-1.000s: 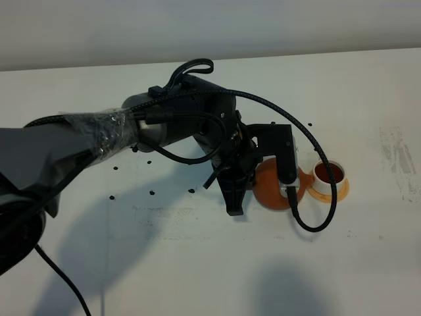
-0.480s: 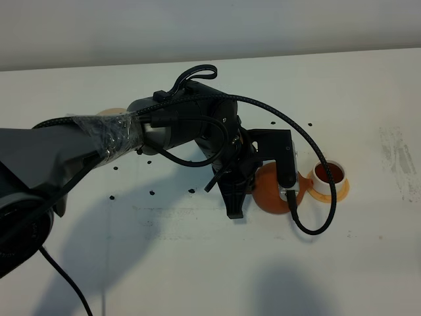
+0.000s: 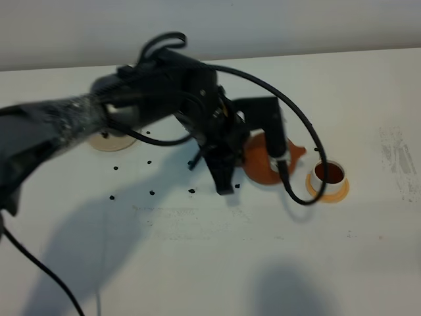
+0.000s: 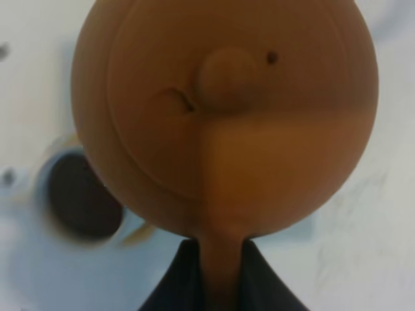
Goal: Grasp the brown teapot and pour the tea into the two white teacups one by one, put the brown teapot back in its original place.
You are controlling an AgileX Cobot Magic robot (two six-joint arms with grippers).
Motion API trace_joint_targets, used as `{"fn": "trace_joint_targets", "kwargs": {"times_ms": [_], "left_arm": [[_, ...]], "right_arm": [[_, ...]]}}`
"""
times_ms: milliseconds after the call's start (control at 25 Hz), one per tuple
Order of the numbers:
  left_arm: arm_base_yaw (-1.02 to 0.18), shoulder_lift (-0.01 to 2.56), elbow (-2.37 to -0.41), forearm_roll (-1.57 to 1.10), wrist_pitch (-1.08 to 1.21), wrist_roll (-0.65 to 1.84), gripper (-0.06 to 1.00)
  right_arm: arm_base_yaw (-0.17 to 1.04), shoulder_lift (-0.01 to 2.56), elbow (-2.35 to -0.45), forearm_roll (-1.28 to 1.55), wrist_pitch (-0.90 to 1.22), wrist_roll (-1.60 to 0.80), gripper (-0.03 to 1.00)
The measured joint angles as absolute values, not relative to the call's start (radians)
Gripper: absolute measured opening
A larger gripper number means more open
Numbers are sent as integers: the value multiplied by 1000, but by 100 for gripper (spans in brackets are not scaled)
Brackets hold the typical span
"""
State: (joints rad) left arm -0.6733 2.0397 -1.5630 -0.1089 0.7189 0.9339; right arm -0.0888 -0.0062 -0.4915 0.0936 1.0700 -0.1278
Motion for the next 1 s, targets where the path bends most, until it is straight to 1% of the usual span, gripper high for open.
{"fn": "trace_joint_targets", "kwargs": {"times_ms": [160, 400, 640, 1000], "left_arm": [[-624, 2001, -1551, -98, 722, 920, 10], [-535, 1929, -1463, -86, 687, 920, 10], [-420, 1897, -1461, -69, 807, 903, 10], [-285, 1851, -1457, -58, 853, 725, 10]], "right_arm": [[-89, -6, -491, 94, 1070, -128, 51], [-89, -6, -491, 94, 1070, -128, 51], [-89, -6, -491, 94, 1070, -128, 51], [-89, -6, -491, 94, 1070, -128, 51]]}}
